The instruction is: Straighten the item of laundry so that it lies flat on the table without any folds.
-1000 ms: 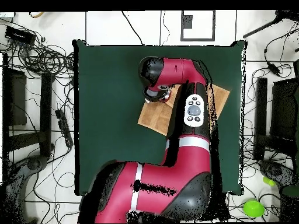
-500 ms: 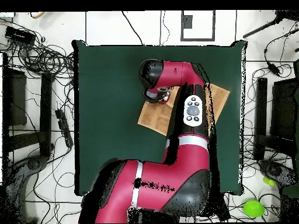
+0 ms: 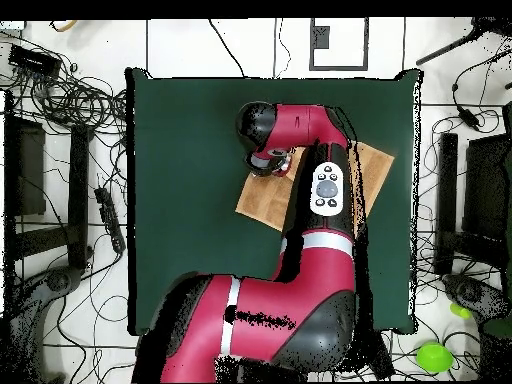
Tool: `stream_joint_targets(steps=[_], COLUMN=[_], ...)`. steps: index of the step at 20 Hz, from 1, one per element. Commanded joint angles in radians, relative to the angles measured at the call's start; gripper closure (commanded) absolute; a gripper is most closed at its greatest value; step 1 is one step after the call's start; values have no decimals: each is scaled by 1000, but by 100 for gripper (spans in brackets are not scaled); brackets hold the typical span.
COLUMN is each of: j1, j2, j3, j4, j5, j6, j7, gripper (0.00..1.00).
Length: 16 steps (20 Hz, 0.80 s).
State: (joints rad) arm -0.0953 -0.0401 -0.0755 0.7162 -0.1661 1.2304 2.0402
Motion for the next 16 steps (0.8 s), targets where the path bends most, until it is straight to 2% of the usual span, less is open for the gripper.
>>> stream_joint_targets(steps=[1,4,10,16], j1=[41,46,49,44], j2=[62,95,130,133], j3=[-39,-60,-92,-90], j4=[-56,-137,-237,-250], j5=[-111,-150,-192,-206], j6=[-223,-229,-294,-299], j7=[159,122,143,89], gripper=[100,100,100,100])
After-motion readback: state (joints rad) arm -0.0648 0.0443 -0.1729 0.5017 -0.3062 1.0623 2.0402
